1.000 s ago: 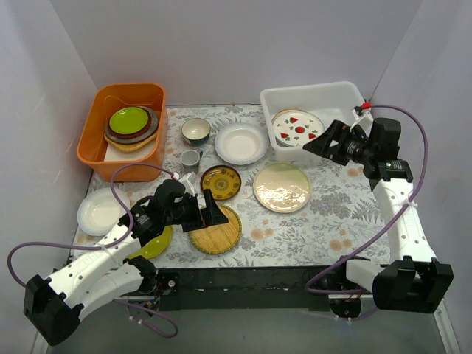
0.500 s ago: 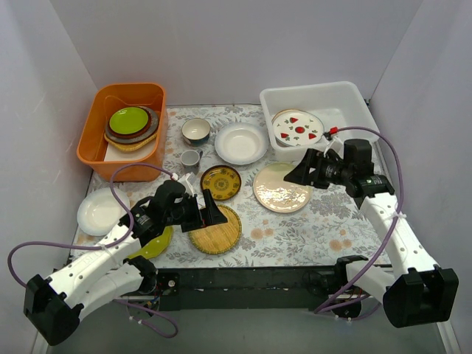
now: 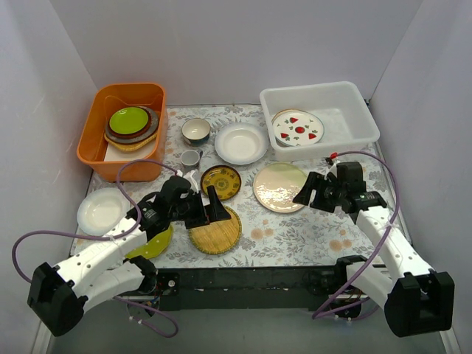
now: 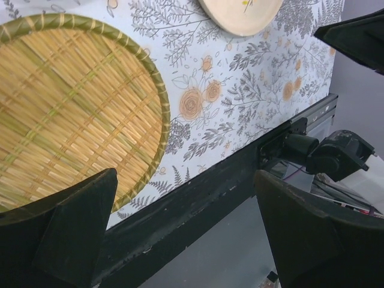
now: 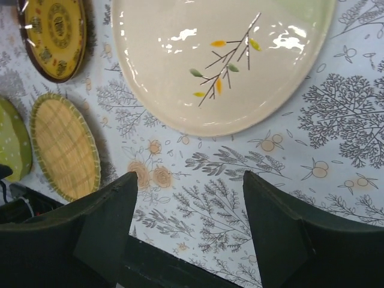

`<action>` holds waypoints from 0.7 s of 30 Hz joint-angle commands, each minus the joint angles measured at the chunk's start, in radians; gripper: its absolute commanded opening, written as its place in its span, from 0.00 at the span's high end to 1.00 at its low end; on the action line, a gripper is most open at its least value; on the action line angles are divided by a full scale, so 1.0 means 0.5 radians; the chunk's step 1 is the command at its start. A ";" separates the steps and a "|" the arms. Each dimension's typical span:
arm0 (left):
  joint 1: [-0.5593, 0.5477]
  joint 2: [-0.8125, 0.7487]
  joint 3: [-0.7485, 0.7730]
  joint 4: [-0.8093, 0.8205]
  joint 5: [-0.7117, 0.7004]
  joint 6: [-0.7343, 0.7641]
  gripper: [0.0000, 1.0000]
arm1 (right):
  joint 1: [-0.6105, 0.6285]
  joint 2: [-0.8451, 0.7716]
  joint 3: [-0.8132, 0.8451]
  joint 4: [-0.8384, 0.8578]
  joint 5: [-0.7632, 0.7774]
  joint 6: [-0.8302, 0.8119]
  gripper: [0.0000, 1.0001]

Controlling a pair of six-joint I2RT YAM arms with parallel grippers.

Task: Place the plates into the plastic bin on the countertop
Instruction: Pick up the plate at the center of the board.

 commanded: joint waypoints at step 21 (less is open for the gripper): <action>-0.182 0.053 0.214 0.155 -0.021 -0.042 0.04 | -0.548 0.488 -0.362 0.892 -0.278 0.223 0.52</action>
